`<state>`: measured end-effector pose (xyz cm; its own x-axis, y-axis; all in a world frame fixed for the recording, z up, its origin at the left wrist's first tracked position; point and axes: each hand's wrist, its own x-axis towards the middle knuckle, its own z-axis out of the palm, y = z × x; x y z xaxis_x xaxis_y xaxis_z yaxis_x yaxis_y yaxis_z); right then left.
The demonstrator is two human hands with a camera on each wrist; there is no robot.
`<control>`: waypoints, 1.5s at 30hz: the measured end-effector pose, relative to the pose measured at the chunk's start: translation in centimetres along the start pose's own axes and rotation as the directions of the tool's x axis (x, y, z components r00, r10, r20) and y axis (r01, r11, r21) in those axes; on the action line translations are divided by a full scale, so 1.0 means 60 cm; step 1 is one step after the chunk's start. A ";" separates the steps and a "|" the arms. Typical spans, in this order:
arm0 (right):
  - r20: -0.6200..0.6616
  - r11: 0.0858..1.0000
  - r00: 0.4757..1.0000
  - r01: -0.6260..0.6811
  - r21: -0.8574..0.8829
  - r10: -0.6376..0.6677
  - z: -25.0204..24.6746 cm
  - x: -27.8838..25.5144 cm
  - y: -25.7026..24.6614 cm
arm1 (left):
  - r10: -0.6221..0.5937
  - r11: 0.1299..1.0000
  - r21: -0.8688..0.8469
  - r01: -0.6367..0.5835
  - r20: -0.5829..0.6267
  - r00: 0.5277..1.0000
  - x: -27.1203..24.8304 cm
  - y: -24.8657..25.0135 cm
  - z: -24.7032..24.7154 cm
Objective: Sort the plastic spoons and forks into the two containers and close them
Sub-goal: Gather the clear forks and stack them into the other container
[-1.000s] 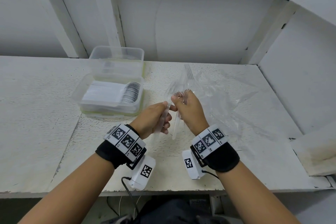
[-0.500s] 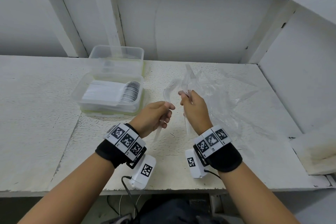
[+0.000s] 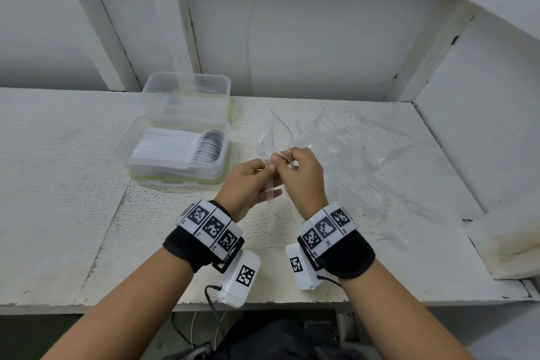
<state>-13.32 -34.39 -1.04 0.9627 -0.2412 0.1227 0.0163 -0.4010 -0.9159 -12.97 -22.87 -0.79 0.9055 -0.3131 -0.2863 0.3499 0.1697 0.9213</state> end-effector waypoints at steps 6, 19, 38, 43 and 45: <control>0.156 0.994 0.985 -0.089 0.062 0.078 -0.005 -0.001 -0.010 | -0.031 0.999 -0.027 0.031 0.003 1.000 0.000 0.004 -0.005; 0.074 0.997 0.995 -0.064 0.051 0.060 -0.006 -0.011 0.001 | -0.021 0.995 -0.102 0.016 -0.050 0.999 -0.001 0.003 -0.004; 0.079 0.999 0.997 0.017 0.051 -0.021 -0.016 -0.001 -0.021 | -0.022 0.999 -0.042 0.020 -0.060 0.998 -0.010 0.010 -0.015; 0.072 1.000 0.997 0.021 -0.002 -0.021 -0.019 -0.001 -0.015 | -0.017 0.997 -0.073 0.011 -0.084 0.996 -0.008 0.015 -0.019; 0.090 0.999 0.995 0.042 -0.029 -0.039 -0.015 -0.006 -0.013 | -0.019 0.996 -0.091 0.011 -0.092 0.996 -0.006 0.016 -0.020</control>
<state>-13.92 -34.78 0.00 0.9817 -0.1451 0.1234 0.0484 -0.4365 -0.8984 -12.67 -21.47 -0.14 0.9168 -0.2288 -0.3273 0.3803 0.2506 0.8903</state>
